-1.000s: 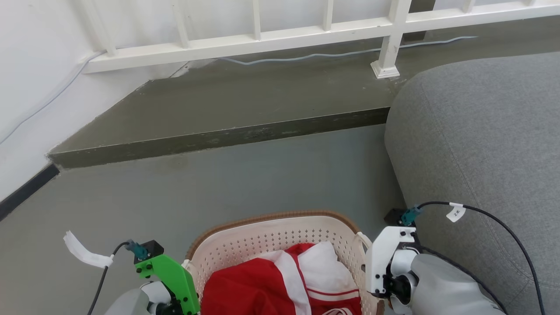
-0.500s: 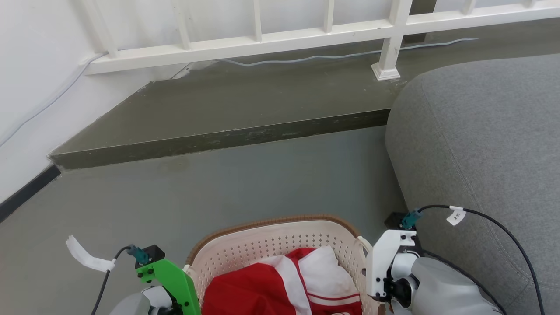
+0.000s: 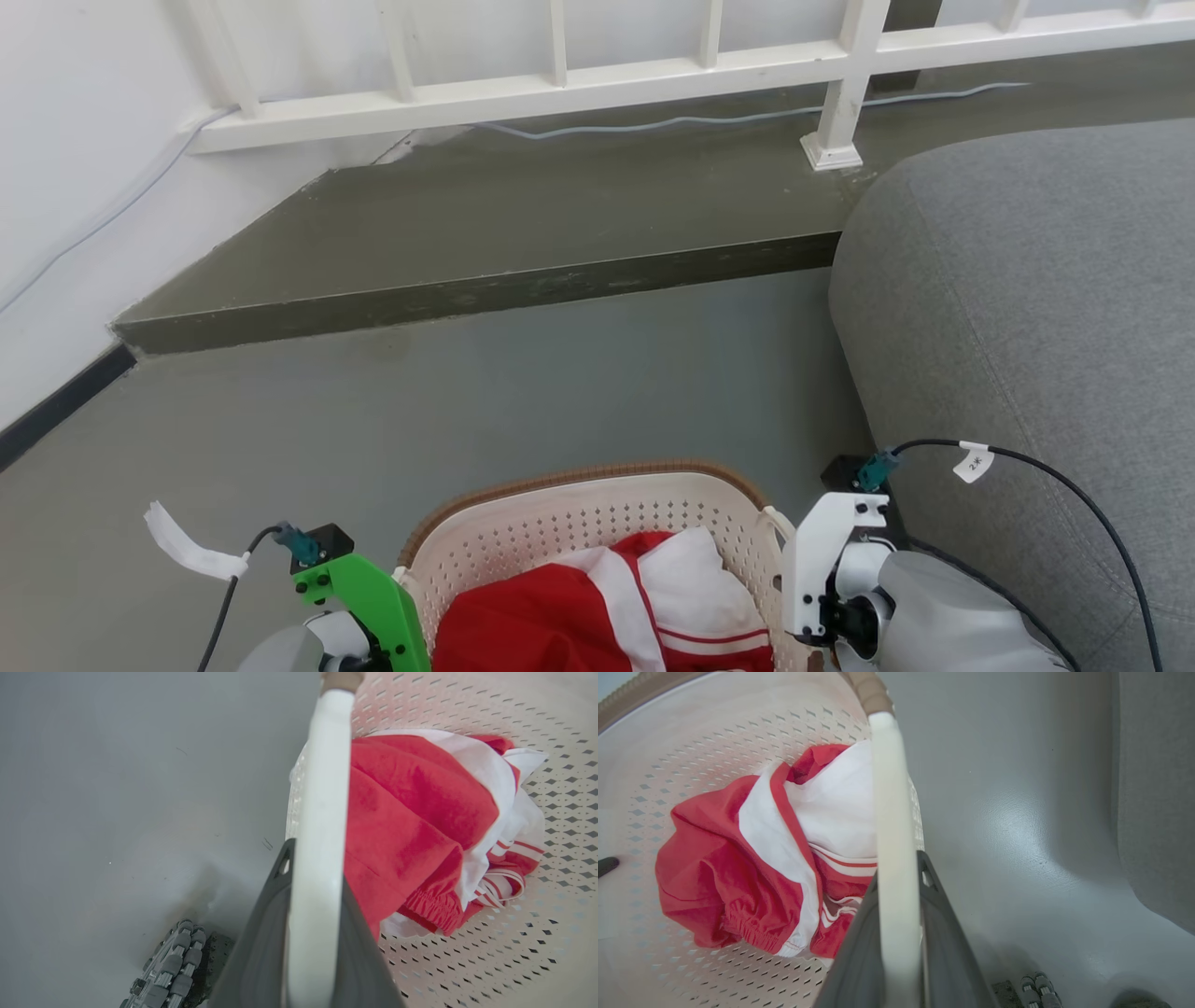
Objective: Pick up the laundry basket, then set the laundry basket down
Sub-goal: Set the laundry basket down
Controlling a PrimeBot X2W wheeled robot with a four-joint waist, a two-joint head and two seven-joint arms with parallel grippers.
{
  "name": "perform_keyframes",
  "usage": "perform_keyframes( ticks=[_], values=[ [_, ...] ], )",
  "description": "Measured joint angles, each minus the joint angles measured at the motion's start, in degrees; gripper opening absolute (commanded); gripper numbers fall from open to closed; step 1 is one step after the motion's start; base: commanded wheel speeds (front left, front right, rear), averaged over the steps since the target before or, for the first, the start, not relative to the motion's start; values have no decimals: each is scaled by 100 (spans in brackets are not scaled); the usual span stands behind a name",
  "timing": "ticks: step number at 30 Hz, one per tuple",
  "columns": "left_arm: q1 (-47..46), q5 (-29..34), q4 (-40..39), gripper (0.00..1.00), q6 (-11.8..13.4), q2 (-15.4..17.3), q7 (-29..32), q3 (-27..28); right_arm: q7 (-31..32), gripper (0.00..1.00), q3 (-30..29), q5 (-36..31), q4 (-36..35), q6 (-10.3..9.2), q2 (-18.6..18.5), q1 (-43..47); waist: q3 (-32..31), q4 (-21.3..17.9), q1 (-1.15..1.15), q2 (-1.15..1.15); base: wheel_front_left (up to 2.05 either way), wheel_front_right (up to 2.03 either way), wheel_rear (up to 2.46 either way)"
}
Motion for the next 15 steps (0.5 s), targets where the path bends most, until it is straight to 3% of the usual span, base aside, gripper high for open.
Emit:
perform_keyframes(
  ticks=[15],
  values=[
    [-40,1,-93,0,2,-5,-290,-43,-166,0,-8,0,-2,-69,1,-189,374,0,0,0,0,0,0]
  ],
)
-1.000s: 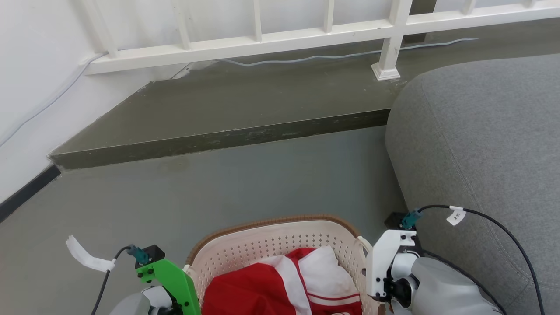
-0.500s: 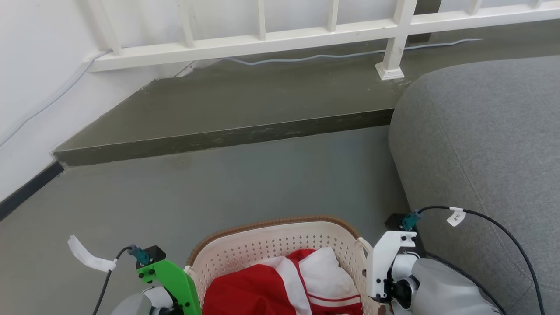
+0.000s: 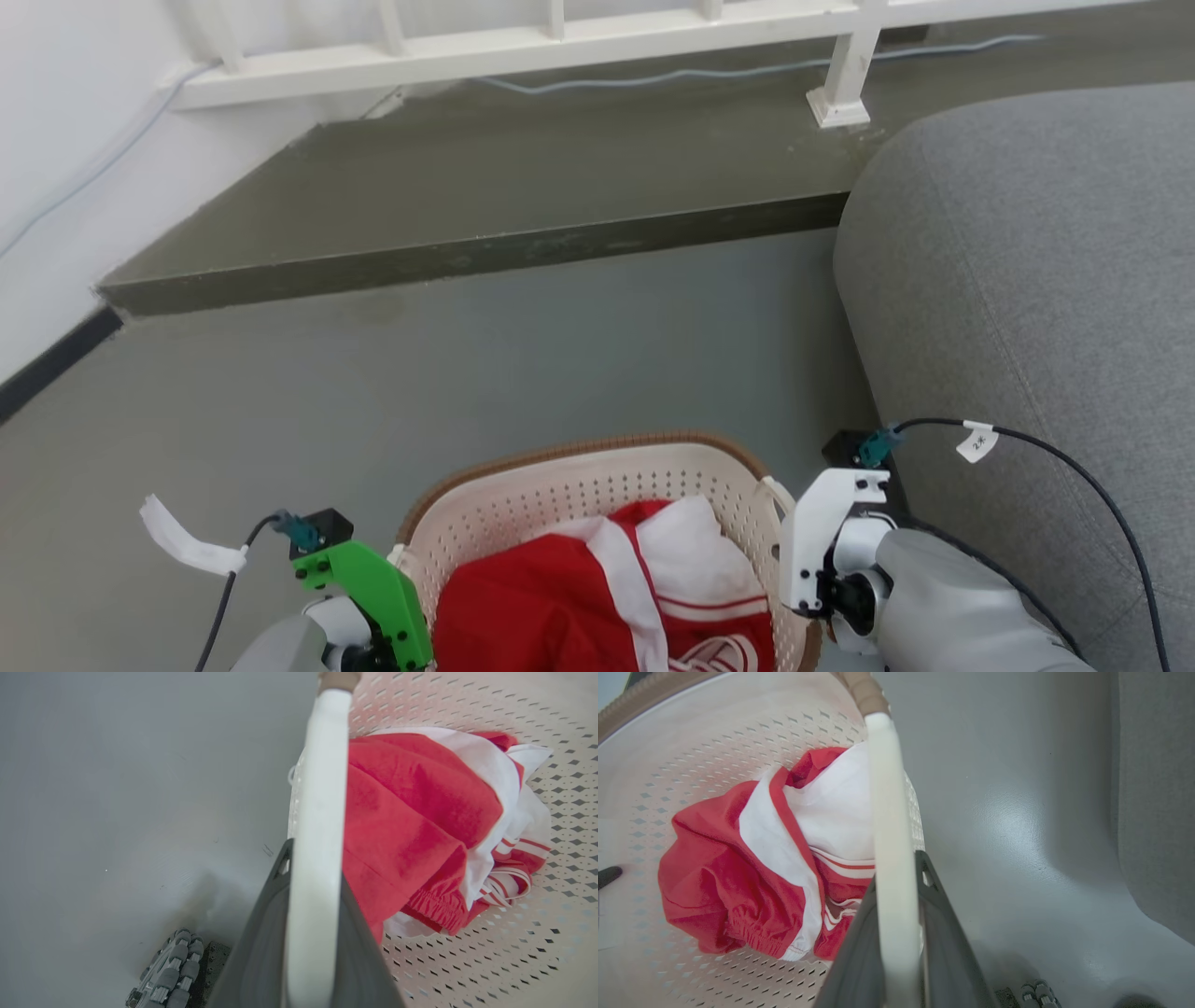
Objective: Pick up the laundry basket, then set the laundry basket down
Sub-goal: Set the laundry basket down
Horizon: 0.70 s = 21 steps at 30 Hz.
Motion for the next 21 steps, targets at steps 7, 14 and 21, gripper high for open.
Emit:
perform_keyframes(
  ticks=[7,14,21],
  values=[
    [-221,27,-112,0,19,48,-224,-24,-219,0,-20,-1,-55,-79,0,-212,306,-30,0,0,0,0,0],
    [-506,147,-272,0,67,136,-583,-81,-455,0,-46,-2,-154,-147,5,-554,757,-76,0,0,0,0,0],
    [-815,197,-390,0,75,209,-887,-86,-798,0,-98,-13,-234,-200,5,-889,1253,-124,0,0,0,0,0]
  ],
)
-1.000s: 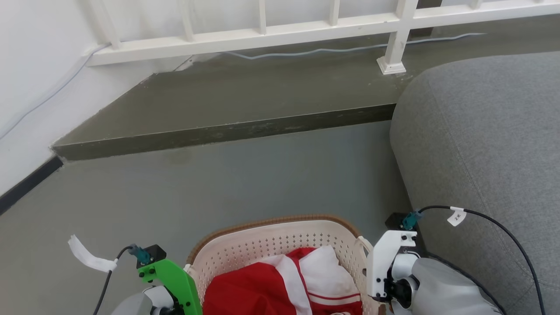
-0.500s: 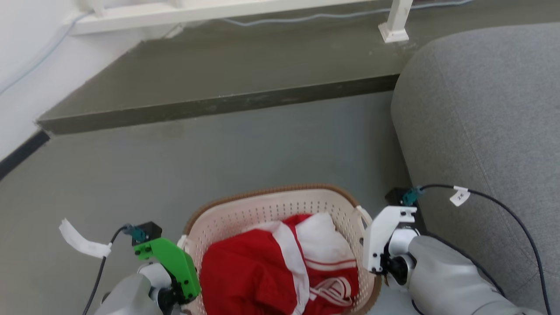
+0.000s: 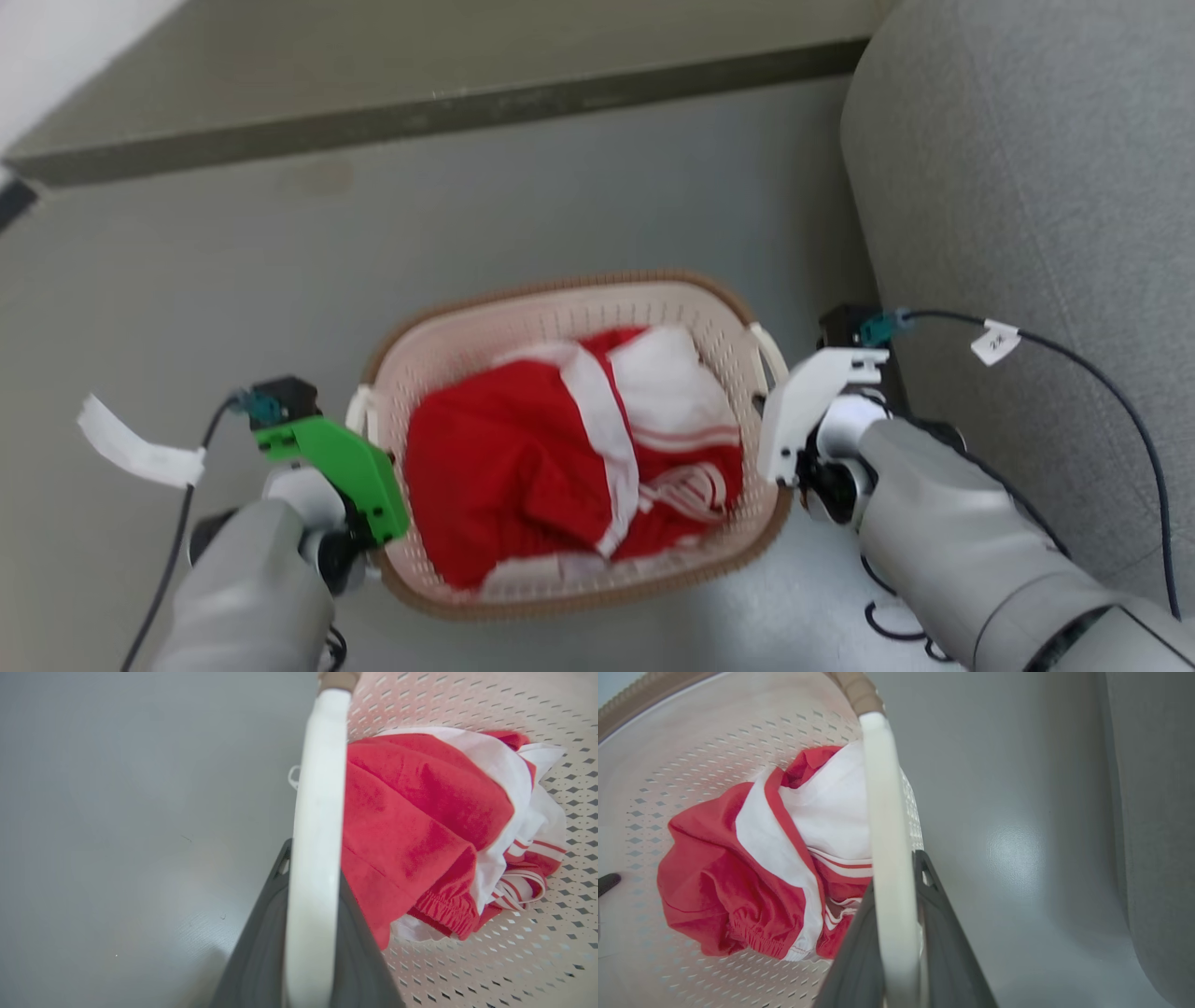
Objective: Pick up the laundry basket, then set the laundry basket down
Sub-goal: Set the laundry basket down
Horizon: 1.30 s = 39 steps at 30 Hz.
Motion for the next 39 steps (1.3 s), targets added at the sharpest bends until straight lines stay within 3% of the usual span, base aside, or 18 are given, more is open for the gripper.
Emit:
perform_keyframes(
  ticks=[24,39],
  values=[
    [-1262,127,-404,0,64,230,-995,48,-1290,0,-40,-330,-141,-145,-7,-1335,1860,-114,1,0,0,0,0],
    [-2022,268,-449,0,64,301,-1178,59,-1535,0,-174,-365,-94,-201,-15,-2100,2986,-138,0,0,0,0,0]
  ],
)
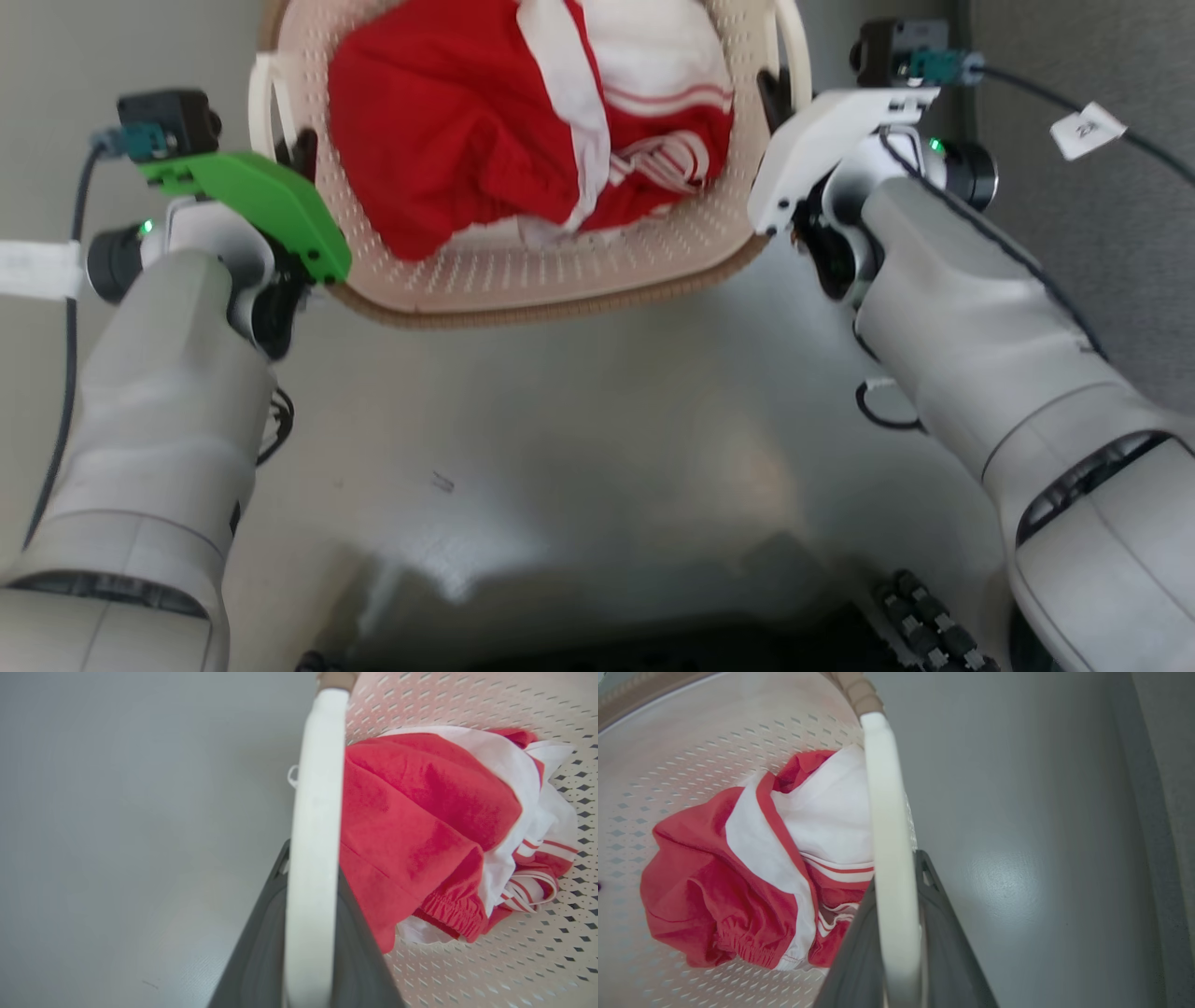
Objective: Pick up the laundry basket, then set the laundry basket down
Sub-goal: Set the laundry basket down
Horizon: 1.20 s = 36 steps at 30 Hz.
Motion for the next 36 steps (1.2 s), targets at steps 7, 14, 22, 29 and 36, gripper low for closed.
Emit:
perform_keyframes(
  ticks=[7,14,22,29,36],
  values=[
    [-436,9,-16,0,-7,66,-119,18,-75,0,-56,-42,16,0,-14,-483,594,24,0,0,0,0,0],
    [-653,52,-2,0,-23,67,-203,3,-110,0,-125,-42,78,0,-19,-691,1035,51,0,0,0,0,0],
    [-888,93,7,0,-75,66,-355,1,-209,0,-233,-42,110,0,-35,-872,1324,89,-1,0,0,0,0],
    [-949,94,38,0,-142,60,-503,-2,-380,0,-268,-42,110,0,-43,-926,1413,110,-1,0,0,0,0],
    [-1006,92,166,0,-149,0,-521,-8,-386,0,-270,-42,142,0,-45,-926,1398,130,-1,0,0,0,0]
  ],
)
